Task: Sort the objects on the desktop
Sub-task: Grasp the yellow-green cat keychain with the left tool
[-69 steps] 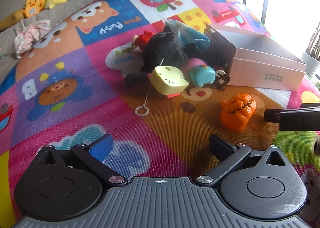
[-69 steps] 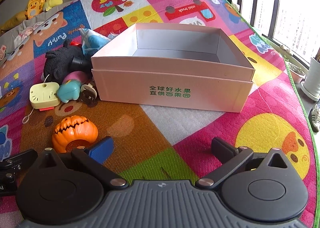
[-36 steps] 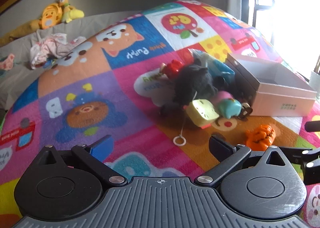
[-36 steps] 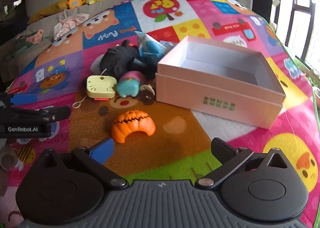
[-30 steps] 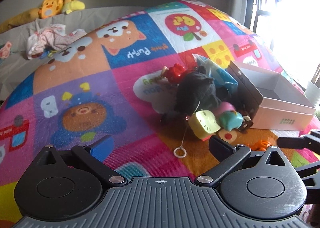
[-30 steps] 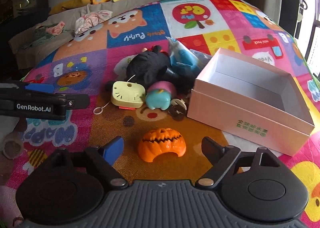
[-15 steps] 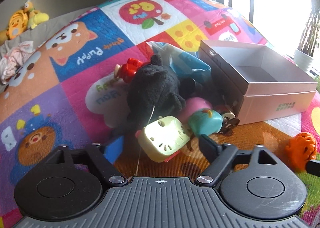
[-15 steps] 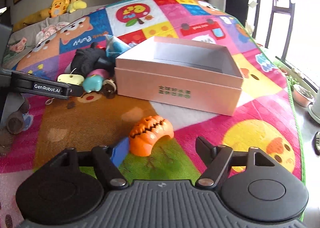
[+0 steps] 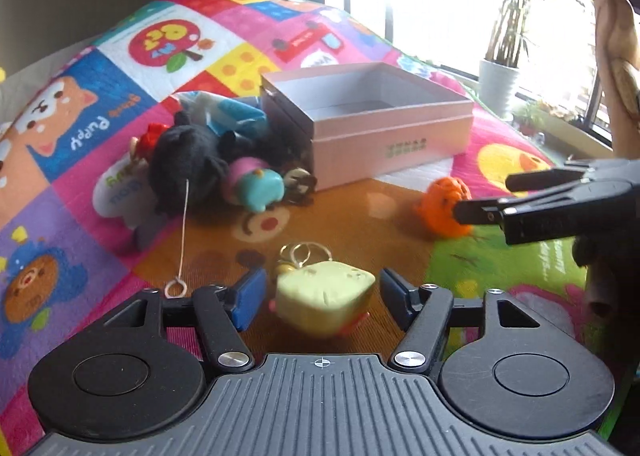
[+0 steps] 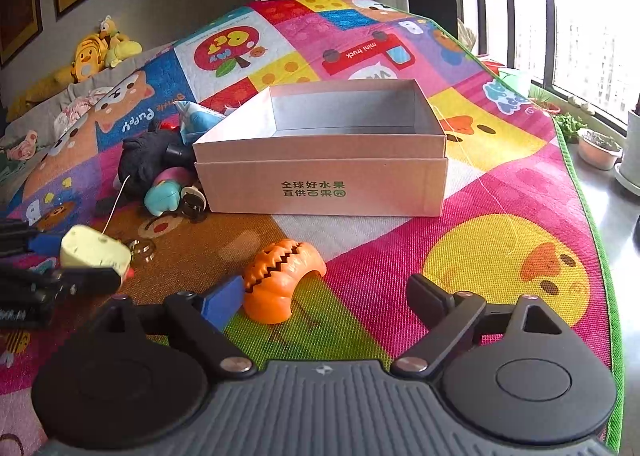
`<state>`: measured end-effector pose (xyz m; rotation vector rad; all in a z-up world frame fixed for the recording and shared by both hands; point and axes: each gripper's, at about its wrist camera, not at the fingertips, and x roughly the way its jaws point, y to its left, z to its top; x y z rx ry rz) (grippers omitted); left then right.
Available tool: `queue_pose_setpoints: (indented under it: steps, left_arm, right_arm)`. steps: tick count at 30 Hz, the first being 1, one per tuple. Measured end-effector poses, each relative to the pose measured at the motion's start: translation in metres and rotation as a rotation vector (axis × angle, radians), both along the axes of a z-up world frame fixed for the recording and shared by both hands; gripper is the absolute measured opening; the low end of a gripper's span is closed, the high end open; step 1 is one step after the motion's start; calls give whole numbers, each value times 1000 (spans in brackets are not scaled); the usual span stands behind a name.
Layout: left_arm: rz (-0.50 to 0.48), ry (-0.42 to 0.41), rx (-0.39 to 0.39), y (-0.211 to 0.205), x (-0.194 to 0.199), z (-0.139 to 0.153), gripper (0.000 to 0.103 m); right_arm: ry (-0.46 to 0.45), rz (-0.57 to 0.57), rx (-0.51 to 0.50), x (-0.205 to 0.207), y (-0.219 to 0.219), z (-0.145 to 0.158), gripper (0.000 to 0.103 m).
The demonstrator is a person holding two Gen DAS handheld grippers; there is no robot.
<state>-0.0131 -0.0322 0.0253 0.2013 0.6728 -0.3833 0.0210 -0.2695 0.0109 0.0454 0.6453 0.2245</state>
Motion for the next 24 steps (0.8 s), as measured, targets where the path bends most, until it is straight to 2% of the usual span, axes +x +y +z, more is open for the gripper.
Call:
queue_pose_setpoints:
  steps: [1, 3, 5, 7, 9, 11, 13, 18, 19, 20, 23, 24]
  left_arm:
    - [2, -9, 23, -2, -4, -3, 82]
    - [24, -34, 82, -3, -6, -7, 85]
    - [72, -62, 139, 2, -3, -9, 92]
    - [134, -62, 156, 13, 2, -7, 93]
    - [151, -22, 98, 25, 2, -2, 93]
    - [133, 51, -5, 34, -1, 2, 94]
    - [116, 93, -48, 33, -2, -2, 94]
    - [142, 75, 27, 25, 0, -17, 93]
    - [159, 58, 45, 28, 0, -16, 93]
    - [187, 23, 83, 31, 0, -14, 97]
    - [296, -86, 211, 44, -2, -9, 96]
    - [322, -96, 219, 49, -2, -7, 96]
  right_arm:
    - [-4, -1, 1, -1, 0, 0, 93]
    - [-11, -4, 0, -1, 0, 1, 96]
    - [-16, -5, -2, -3, 0, 1, 97]
    - [-19, -5, -5, -3, 1, 2, 97]
    - [-20, -1, -10, -3, 2, 2, 97]
    - [-17, 6, -16, -2, 4, 2, 97]
    - [-13, 16, -25, -1, 6, 1, 97]
    - [-23, 27, -59, -3, 11, 1, 97]
    - [-25, 25, -60, -4, 11, 1, 97]
    - [-26, 22, -61, -4, 11, 1, 97]
    - [-21, 17, -58, -4, 11, 1, 97]
    - [-19, 19, -59, -3, 11, 1, 97]
